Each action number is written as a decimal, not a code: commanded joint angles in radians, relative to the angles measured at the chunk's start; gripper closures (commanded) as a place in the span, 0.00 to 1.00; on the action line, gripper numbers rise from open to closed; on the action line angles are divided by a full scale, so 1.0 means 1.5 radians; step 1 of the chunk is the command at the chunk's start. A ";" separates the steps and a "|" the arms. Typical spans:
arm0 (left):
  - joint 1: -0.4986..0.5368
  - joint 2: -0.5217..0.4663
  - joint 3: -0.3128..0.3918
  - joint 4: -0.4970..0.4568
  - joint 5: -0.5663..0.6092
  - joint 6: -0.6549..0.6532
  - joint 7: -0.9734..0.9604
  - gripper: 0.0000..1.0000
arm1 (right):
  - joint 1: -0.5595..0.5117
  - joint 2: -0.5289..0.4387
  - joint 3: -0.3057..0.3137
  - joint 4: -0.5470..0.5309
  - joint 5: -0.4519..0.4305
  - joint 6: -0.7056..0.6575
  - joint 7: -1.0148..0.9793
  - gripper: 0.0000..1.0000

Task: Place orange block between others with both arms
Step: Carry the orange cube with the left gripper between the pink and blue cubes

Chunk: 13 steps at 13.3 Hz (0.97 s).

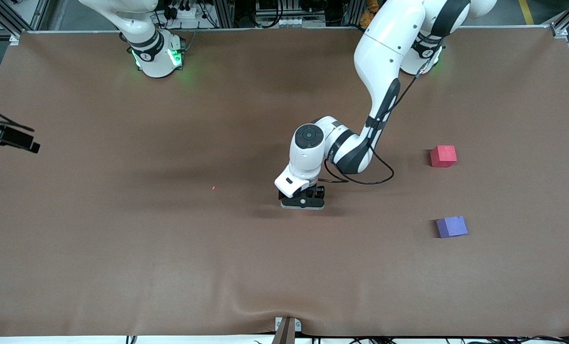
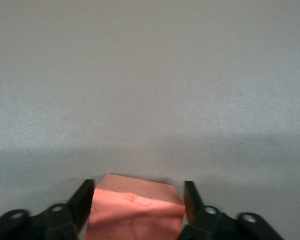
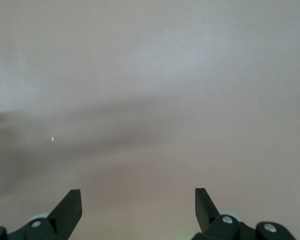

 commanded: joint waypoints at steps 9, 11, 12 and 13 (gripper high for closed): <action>0.036 -0.050 0.002 0.004 0.000 -0.117 -0.157 0.76 | 0.060 -0.025 -0.059 -0.047 -0.008 -0.027 -0.004 0.00; 0.064 -0.094 0.003 -0.020 -0.025 -0.137 -0.163 0.76 | 0.054 -0.028 -0.055 -0.054 -0.006 -0.031 -0.004 0.00; 0.082 -0.131 0.003 -0.059 -0.025 -0.143 -0.156 0.76 | 0.052 -0.028 -0.053 -0.055 -0.005 -0.045 -0.004 0.00; 0.103 -0.168 0.003 -0.103 -0.024 -0.143 -0.150 0.75 | 0.046 -0.028 -0.048 -0.059 0.000 -0.053 -0.004 0.00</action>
